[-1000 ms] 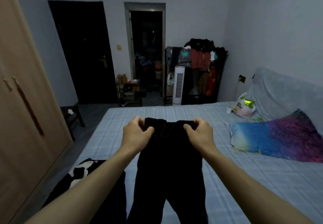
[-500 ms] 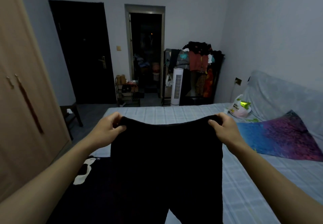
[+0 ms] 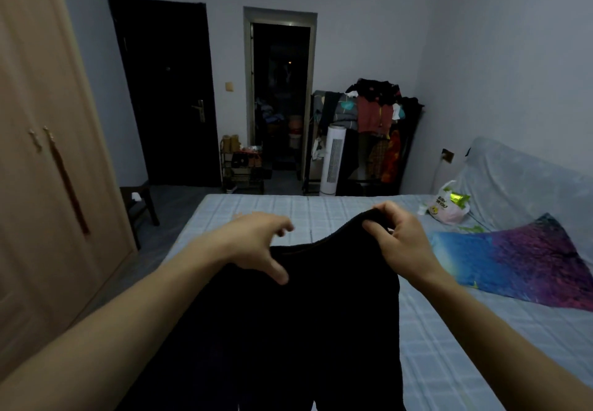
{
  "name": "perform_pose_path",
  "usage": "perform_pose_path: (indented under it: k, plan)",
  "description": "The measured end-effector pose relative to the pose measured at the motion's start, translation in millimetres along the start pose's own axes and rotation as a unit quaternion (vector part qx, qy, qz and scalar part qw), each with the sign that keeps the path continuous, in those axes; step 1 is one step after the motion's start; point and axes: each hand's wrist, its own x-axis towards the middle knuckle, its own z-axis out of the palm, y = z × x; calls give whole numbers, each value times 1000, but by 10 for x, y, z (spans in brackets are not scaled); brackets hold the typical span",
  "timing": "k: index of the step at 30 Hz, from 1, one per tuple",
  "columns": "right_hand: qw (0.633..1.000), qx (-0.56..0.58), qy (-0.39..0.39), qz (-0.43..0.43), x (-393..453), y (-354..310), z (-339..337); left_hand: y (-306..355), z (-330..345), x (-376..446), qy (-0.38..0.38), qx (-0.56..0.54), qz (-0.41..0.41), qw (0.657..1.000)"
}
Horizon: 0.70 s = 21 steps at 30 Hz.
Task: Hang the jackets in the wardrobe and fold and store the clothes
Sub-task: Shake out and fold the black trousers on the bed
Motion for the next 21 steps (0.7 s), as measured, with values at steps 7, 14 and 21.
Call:
perform_pose_path:
  k: [7,14,21]
  plan:
    - [1000,-2,4,3,-70,69,-15,-3,305,310,16,-65,58,996]
    - [999,-17,35,9,-91,153,-23,-59,333,362,-6,-15,51,999]
    - [998,-33,54,8,-151,196,158,39,363,421,11,-25,-53,998]
